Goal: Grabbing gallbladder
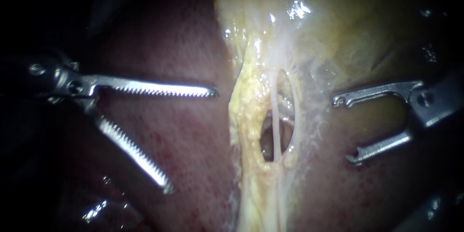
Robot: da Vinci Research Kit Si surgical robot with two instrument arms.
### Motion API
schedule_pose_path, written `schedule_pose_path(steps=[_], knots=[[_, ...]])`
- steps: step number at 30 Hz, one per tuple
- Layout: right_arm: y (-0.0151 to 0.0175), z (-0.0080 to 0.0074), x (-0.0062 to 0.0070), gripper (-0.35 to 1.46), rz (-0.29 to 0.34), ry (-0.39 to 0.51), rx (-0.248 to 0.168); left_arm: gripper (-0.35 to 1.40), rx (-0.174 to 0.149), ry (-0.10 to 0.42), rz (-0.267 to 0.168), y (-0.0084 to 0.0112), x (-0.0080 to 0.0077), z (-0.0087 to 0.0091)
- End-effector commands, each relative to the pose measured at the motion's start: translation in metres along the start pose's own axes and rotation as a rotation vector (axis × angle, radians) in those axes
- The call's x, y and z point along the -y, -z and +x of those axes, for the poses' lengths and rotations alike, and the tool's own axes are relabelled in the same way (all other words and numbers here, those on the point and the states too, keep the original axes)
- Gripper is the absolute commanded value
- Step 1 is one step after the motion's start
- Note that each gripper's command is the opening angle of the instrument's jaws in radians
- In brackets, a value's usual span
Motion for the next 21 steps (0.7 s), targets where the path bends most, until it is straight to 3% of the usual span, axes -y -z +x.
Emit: schedule_pose_path(steps=[1, 9, 11, 14, 21], knots=[[0.0, 0.0, 0.0, 0.59, 0.0, 0.0, 0.0, 1.11, 0.001, 0.0, 0.0, 0.0, 0.0, 0.0], [0.0, 0.0, 0.0, 0.59, 0.0, 0.0, 0.0, 1.11, 0.0, 0.007, -0.006, 0.0, -0.0001, -0.0001], [0.0, 0.0, 0.0, 0.59, 0.0, 0.0, 0.0, 1.13, -0.008, 0.037, -0.047, 0.0001, -0.0001, -0.0004], [0.0, 0.0, 0.0, 0.59, 0.0, 0.0, 0.0, 1.13, -0.011, 0.065, -0.071, 0.0001, -0.0003, -0.0008], [0.0, 0.0, 0.0, 0.59, 0.0, 0.0, 0.0, 1.04, -0.018, 0.184, -0.153, -0.0005, -0.0014, -0.0019]])
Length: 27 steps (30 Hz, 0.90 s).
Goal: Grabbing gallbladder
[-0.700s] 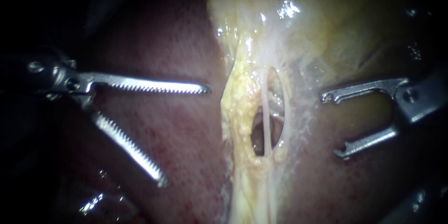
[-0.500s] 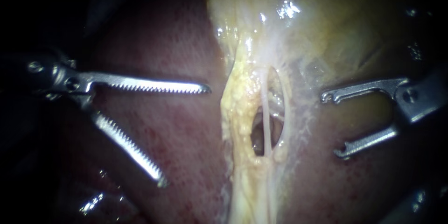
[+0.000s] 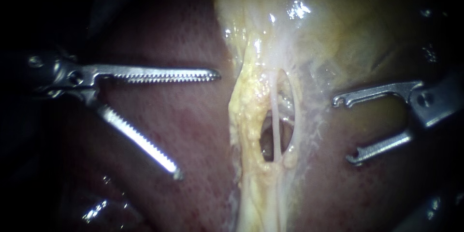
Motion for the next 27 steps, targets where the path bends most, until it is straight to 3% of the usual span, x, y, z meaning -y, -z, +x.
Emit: schedule_pose_path(steps=[1, 10, 13, 27], knots=[[0.0, 0.0, 0.0, 0.59, 0.0, 0.0, 0.0, 1.04, -0.004, 0.008, -0.016, -0.0002, -0.0001, 0.0], [0.0, 0.0, 0.0, 0.59, 0.0, 0.0, 0.0, 0.91, -0.021, 0.159, -0.102, -0.0015, -0.0003, 0.0003], [0.0, 0.0, 0.0, 0.59, 0.0, 0.0, 0.0, 0.89, -0.026, 0.177, -0.123, -0.0021, -0.0004, 0.0007], [0.0, 0.0, 0.0, 0.59, 0.0, 0.0, 0.0, 0.74, -0.028, 0.27, -0.128, -0.0041, -0.001, 0.0019]])
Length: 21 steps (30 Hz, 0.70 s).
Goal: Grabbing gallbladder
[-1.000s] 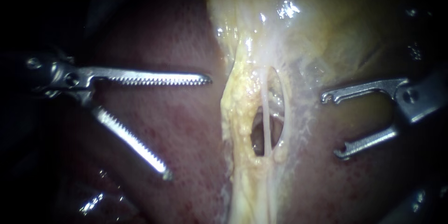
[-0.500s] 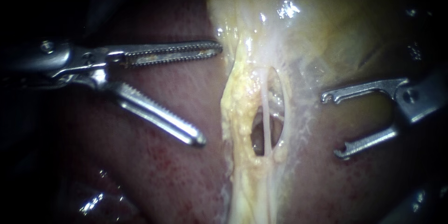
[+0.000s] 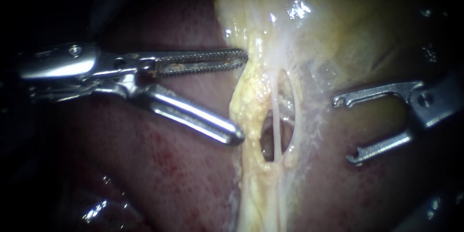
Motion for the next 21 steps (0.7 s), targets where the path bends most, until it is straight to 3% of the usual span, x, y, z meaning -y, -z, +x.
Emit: schedule_pose_path(steps=[1, 10, 21], knots=[[0.0, 0.0, 0.0, 0.59, 0.0, 0.0, 0.0, 0.72, 0.0, 0.008, 0.0, -0.0001, 0.0, 0.0001], [0.0, 0.0, 0.0, 0.59, 0.0, 0.0, 0.0, 0.64, -0.029, 0.06, -0.009, -0.0006, -0.0009, 0.0016], [0.0, 0.0, 0.0, 0.59, 0.0, 0.0, 0.0, 0.33, -0.051, 0.128, -0.067, -0.0001, -0.0024, 0.0027]])
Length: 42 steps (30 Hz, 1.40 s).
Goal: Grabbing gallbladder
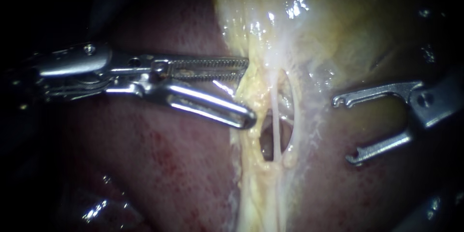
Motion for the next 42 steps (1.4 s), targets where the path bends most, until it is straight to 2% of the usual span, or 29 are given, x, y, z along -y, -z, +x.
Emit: schedule_pose_path(steps=[1, 9, 14, 16, 23, 42], knots=[[0.0, 0.0, 0.0, 0.59, 0.0, 0.0, 0.0, 0.3, 0.002, 0.005, -0.003, 0.0001, 0.0, 0.0], [0.0, 0.0, 0.0, 0.58, 0.0, 0.0, 0.0, 0.12, -0.013, 0.013, -0.026, 0.0002, -0.0002, 0.0004], [0.0, 0.0, 0.0, 0.58, 0.0, 0.0, 0.0, -0.17, -0.016, 0.021, -0.036, 0.0004, -0.0002, 0.0005], [0.0, 0.0, 0.0, 0.58, 0.0, 0.0, 0.0, -0.35, -0.021, 0.021, -0.039, 0.0006, -0.0002, 0.0006], [0.0, 0.0, 0.0, 0.58, 0.0, 0.0, 0.0, -0.35, -0.033, 0.021, -0.05, 0.0008, -0.0002, 0.0007], [0.0, 0.0, 0.0, 0.58, 0.0, 0.0, 0.0, -0.35, -0.035, 0.028, -0.052, 0.0009, -0.0002, 0.0008]])
